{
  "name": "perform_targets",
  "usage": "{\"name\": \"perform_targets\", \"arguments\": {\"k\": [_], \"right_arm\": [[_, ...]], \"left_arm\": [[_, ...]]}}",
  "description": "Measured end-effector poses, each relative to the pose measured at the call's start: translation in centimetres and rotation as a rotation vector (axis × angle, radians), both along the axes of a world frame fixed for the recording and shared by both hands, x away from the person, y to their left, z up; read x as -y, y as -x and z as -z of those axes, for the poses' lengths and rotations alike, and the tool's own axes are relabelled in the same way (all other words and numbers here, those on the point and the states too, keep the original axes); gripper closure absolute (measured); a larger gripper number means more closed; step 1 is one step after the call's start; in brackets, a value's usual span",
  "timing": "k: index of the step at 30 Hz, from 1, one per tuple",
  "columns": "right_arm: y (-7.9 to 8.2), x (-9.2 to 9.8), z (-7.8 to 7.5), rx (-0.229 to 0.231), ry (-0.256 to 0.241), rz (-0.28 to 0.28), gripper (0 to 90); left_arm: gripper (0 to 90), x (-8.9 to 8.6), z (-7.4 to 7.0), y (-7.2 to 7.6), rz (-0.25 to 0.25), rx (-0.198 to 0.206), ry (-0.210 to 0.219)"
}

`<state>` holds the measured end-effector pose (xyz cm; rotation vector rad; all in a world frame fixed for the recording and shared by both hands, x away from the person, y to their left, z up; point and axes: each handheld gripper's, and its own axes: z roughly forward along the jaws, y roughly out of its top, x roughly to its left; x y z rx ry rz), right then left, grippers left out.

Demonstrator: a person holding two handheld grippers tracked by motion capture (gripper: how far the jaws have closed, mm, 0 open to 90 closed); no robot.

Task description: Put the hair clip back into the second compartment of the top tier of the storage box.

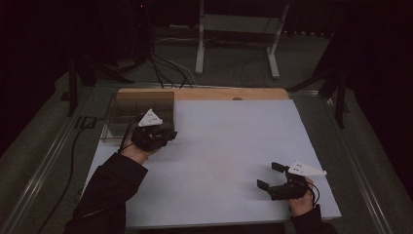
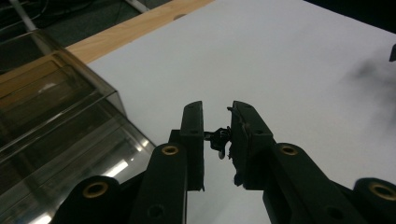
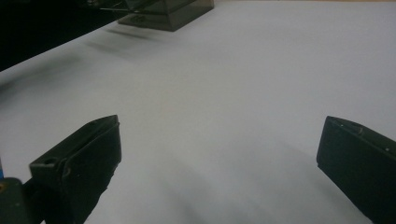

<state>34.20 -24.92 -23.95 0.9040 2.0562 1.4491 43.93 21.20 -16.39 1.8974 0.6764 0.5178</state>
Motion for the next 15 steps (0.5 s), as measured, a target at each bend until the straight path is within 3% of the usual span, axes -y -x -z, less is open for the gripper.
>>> {"name": "perform_targets", "arguments": {"k": [4,15], "right_arm": [[0.0,0.0,0.0,0.0,0.0,-0.002,0.0],[0.0,0.0,0.0,-0.004,-0.001,0.003,0.0]], "left_arm": [[76.9,-0.5,0.1,-0.1,-0.011,-0.003,-0.008],[76.9,-3.2,0.3,-0.5,-0.073,-0.012,0.027]]}}
